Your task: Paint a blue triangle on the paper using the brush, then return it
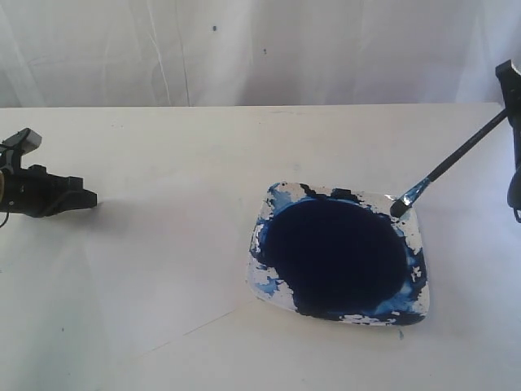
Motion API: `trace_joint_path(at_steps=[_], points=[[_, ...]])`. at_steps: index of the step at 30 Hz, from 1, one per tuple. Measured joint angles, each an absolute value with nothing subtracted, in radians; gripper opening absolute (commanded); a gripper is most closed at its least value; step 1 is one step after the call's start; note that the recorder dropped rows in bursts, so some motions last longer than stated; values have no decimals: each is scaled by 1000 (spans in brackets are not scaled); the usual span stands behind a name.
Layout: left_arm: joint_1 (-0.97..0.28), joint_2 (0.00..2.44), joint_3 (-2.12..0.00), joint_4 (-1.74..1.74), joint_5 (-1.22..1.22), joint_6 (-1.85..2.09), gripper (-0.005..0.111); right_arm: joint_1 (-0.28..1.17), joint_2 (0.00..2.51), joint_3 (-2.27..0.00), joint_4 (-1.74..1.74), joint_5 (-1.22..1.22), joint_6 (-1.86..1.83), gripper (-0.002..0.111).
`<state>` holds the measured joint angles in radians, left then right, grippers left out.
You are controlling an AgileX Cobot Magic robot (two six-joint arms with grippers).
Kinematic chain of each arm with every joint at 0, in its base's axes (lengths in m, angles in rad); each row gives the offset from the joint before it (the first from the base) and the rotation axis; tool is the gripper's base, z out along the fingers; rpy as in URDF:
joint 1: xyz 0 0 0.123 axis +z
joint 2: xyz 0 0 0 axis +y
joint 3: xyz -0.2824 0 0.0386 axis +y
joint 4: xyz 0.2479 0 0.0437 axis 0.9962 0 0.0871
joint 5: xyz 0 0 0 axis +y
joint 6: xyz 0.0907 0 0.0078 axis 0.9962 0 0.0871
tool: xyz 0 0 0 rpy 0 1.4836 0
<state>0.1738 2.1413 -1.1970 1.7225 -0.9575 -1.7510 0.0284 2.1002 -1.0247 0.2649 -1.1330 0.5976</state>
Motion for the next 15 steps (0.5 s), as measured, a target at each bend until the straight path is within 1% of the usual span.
trace_joint_path(at_steps=[15], points=[[174,2141,-1197,1722,-958,-1751,0,28,2100,-1025,265,-1199,617,0]])
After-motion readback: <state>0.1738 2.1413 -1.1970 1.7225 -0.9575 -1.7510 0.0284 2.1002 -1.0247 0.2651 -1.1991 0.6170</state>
